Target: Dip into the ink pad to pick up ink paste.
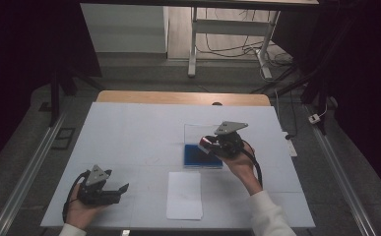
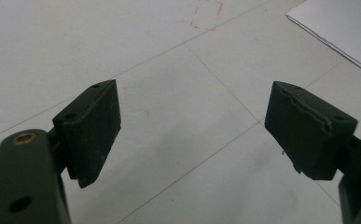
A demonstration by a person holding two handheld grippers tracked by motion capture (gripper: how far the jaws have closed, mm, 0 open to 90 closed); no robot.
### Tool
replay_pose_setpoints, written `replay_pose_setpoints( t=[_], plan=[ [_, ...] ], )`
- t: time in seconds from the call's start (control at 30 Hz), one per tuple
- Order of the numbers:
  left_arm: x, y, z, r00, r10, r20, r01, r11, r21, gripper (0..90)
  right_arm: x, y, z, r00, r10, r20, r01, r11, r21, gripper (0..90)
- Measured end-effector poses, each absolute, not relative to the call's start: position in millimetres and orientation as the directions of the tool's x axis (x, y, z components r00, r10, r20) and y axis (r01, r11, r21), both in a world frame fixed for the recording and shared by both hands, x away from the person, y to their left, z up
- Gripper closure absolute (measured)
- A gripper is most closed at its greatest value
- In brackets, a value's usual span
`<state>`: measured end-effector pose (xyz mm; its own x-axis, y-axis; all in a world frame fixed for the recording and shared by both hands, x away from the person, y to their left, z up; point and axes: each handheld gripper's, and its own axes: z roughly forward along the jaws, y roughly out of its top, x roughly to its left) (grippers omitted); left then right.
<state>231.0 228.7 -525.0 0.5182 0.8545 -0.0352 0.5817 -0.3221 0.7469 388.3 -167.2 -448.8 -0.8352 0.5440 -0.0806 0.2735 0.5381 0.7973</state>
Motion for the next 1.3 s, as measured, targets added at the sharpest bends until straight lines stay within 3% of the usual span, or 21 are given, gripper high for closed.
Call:
replay_pose_setpoints(
  t=[0.73,1.3],
  plan=[
    [232.0,228.4,-528.0,0.518,0.855,-0.010,0.587,-0.347,0.732,19.2,400.1,-154.1,-483.5,-0.833,0.546,-0.084,0.329,0.613,0.718,70.4],
    [231.1,229.6,-528.1,0.517,0.856,-0.011,0.588,-0.345,0.731,19.3,399.3,-151.0,-485.3,-0.828,0.553,-0.096,0.341,0.632,0.696,70.6]
  ],
)
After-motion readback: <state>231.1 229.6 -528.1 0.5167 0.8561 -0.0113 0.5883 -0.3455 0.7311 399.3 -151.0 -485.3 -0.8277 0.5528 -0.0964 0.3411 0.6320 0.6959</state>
